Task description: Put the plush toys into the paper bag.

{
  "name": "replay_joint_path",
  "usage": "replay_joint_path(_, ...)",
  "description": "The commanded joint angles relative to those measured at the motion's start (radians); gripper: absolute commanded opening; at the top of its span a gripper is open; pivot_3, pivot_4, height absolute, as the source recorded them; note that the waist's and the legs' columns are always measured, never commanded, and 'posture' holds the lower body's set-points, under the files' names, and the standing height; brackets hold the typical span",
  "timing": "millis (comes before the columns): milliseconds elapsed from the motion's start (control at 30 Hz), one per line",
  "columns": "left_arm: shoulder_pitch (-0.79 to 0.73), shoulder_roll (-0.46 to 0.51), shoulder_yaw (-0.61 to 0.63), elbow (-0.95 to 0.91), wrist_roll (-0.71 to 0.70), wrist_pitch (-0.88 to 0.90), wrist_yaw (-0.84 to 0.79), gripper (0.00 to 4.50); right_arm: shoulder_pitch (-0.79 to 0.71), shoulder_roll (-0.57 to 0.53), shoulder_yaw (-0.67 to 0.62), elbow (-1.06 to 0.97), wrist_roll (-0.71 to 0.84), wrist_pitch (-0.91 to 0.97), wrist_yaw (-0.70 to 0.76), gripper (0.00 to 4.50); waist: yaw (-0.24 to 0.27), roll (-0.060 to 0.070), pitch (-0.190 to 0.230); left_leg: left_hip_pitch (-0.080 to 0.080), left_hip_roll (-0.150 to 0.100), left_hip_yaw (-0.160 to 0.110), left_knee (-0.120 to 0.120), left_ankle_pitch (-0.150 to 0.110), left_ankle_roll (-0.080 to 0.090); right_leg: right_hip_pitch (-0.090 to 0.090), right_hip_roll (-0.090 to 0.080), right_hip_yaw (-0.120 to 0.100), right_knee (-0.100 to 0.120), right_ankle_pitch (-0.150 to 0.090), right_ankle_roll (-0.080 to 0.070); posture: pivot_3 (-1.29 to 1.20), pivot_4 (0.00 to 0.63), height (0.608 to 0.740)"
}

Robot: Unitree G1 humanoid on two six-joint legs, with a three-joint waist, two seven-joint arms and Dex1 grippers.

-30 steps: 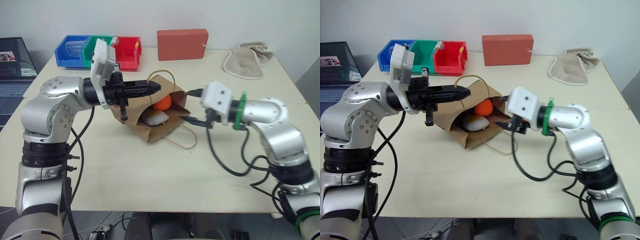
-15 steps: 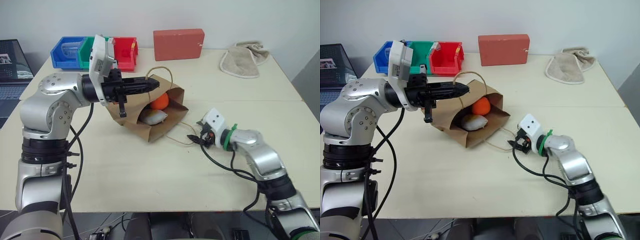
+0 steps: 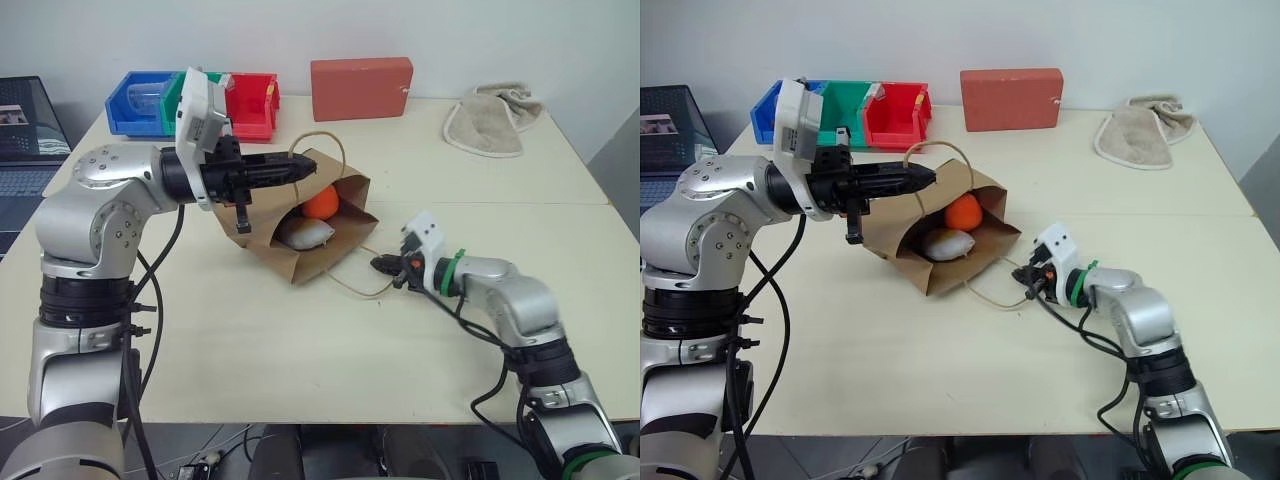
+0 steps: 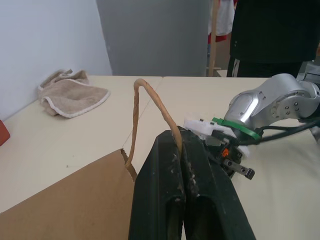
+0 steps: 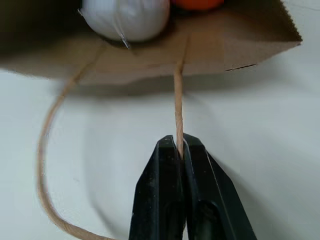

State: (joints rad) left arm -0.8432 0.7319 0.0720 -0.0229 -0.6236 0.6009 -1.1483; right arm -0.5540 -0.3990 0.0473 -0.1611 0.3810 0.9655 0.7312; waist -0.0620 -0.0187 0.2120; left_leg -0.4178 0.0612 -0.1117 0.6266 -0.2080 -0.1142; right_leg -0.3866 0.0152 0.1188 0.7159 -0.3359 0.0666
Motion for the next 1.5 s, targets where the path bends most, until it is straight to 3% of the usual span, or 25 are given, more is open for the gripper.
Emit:
replay_joint_path(33, -0.061, 0.006, 0.058, 0.019, -0.015, -0.008, 0.029, 0.00, -0.102, -0.061, -0.152, -0.132, 0.155, 0.130, 0.019, 0.04, 0.003, 0.000, 0.000, 0.000, 0.000, 0.000, 0.000, 0.000, 0.000, 0.000, 0.000, 0.000, 0.000, 0.000, 0.000, 0.00, 0.150, 0.740)
replay_joint_path(233, -0.108, -0.082, 0.039, 0.075, 0.006, -0.045, 0.083, 0.00, -0.279, -0.170, -0.305, -0.075, 0.311, 0.294, 0.022, 0.04, 0.007, 0.001, 0.001, 0.000, -0.001, 0.000, 0.000, 0.000, 0.000, 0.000, -0.001, -0.001, -0.001, 0.000, 0.000, 0.00, 0.150, 0.740)
replay_joint_path(433, -0.164, -0.182, 0.018, 0.283, 0.078, -0.141, 0.101, 0.00, -0.353, -0.163, -0.269, 0.046, 0.292, 0.278, -0.042, 0.04, 0.002, 0.001, 0.000, 0.001, 0.000, 0.000, 0.000, 0.000, 0.000, 0.000, 0.000, 0.000, -0.001, 0.000, 0.000, 0.00, 0.150, 0.740)
replay_joint_path(600, -0.180, -0.196, 0.013, 0.332, 0.114, -0.178, 0.085, 0.00, -0.379, -0.141, -0.267, 0.069, 0.304, 0.283, -0.089, 0.04, -0.005, 0.001, 0.001, -0.002, -0.001, 0.001, -0.002, 0.000, 0.000, -0.003, 0.000, 0.000, -0.001, 0.000, 0.000, 0.00, 0.150, 0.740)
replay_joint_path(667, -0.172, -0.183, 0.018, 0.332, 0.112, -0.153, 0.080, 0.00, -0.388, -0.128, -0.280, 0.069, 0.316, 0.291, -0.112, 0.42, -0.006, 0.001, 0.001, -0.002, -0.001, 0.001, -0.003, 0.000, 0.000, -0.003, 0.000, 0.000, -0.001, 0.000, 0.000, 0.00, 0.150, 0.740)
replay_joint_path(767, -0.136, -0.141, 0.018, 0.286, 0.114, -0.132, 0.051, 0.64, -0.385, -0.151, -0.287, 0.029, 0.340, 0.290, -0.104, 1.32, -0.007, 0.001, 0.001, -0.002, 0.000, 0.000, -0.003, 0.000, 0.000, -0.003, 0.000, 0.000, -0.001, 0.000, 0.000, 0.00, 0.150, 0.740)
replay_joint_path(1033, -0.001, -0.027, 0.057, 0.110, 0.059, -0.007, 0.036, 3.16, -0.327, -0.372, -0.270, -0.099, 0.397, 0.223, 0.074, 4.29, -0.005, 0.002, 0.001, -0.002, 0.000, 0.000, -0.003, 0.000, 0.001, -0.002, -0.001, -0.001, -0.002, 0.000, 0.000, 0.00, 0.150, 0.740)
replay_joint_path(1067, 0.006, -0.022, 0.058, 0.100, 0.057, 0.000, 0.036, 3.47, -0.324, -0.385, -0.270, -0.100, 0.400, 0.215, 0.085, 4.50, -0.004, 0.002, 0.001, -0.002, 0.000, 0.000, -0.003, 0.000, 0.001, -0.002, -0.001, -0.001, -0.002, 0.000, 0.000, 0.00, 0.150, 0.740)
replay_joint_path(1167, 0.068, -0.003, 0.065, 0.055, 0.058, -0.003, 0.038, 4.45, -0.296, -0.455, -0.297, -0.112, 0.413, 0.149, 0.173, 4.50, -0.002, 0.002, 0.001, -0.001, 0.000, 0.001, -0.002, 0.000, 0.001, -0.002, -0.001, 0.000, -0.002, 0.000, 0.000, 0.00, 0.150, 0.740)
replay_joint_path(1333, 0.209, 0.051, 0.103, -0.059, -0.007, 0.063, 0.015, 4.48, -0.151, -0.576, -0.314, -0.200, 0.398, 0.054, 0.261, 4.50, 0.002, 0.002, 0.001, -0.001, 0.000, 0.001, -0.003, 0.000, 0.001, -0.002, -0.001, 0.000, -0.003, 0.000, 0.000, 0.00, 0.150, 0.740)
replay_joint_path(1500, 0.275, 0.048, 0.111, -0.112, -0.029, 0.081, 0.055, 4.48, -0.047, -0.613, -0.323, -0.301, 0.420, -0.002, 0.298, 4.50, 0.005, 0.002, 0.001, -0.001, 0.000, 0.001, -0.002, -0.001, 0.001, -0.002, -0.001, 0.001, -0.002, 0.000, 0.000, 0.00, 0.150, 0.740)
